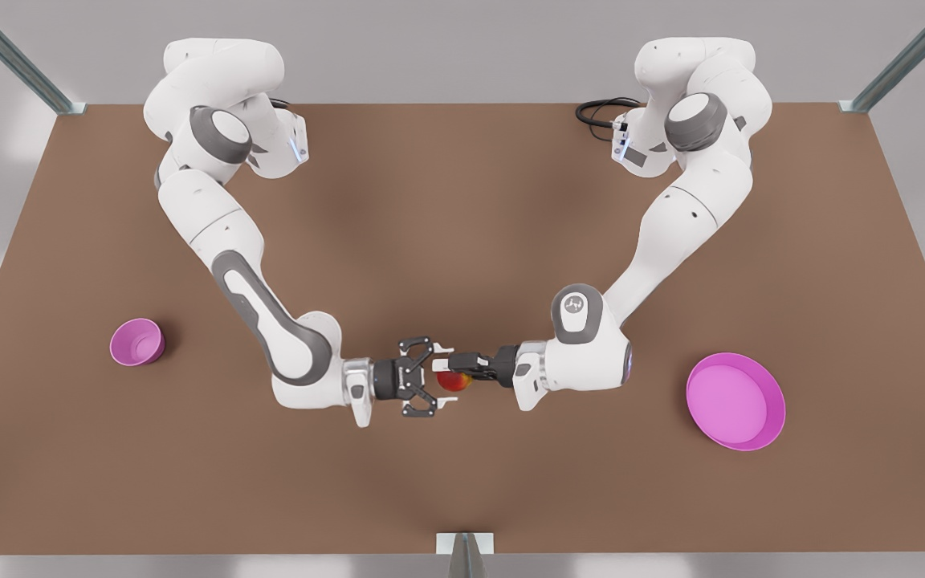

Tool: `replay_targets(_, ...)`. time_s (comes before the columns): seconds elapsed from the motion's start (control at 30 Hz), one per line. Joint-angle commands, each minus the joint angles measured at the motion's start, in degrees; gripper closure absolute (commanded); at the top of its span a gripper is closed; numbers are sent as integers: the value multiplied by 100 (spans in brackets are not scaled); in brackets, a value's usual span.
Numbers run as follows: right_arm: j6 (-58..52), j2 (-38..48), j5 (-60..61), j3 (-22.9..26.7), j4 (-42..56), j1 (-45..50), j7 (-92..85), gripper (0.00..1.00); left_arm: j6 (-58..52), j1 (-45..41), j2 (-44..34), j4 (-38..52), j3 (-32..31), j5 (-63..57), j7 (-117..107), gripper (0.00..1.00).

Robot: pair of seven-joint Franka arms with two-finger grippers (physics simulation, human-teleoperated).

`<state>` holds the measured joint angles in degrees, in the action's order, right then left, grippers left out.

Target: Use the left arm to pick up the apple from the plate, transfer it to the gripper of the right arm, and then use the right arm to place it into the bowl

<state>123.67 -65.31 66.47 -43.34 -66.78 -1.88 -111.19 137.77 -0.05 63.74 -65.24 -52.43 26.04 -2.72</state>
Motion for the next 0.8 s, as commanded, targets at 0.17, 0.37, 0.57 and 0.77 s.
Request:
replay_targets(0.17,280,10,-2,-96,7,38,-210,0,-4,-4,-11,2,-4,15,96,27)
replay_targets(0.37,403,-34,33,-149,95,135,-192,0,-4,-39,-11,2,5,15,105,27)
replay_targets(0.57,421,-34,33,-184,95,135,-184,2,-4,-39,-11,2,14,6,114,27)
replay_targets(0.77,394,-25,15,-184,86,109,-201,24,-4,-39,-11,2,14,6,114,24)
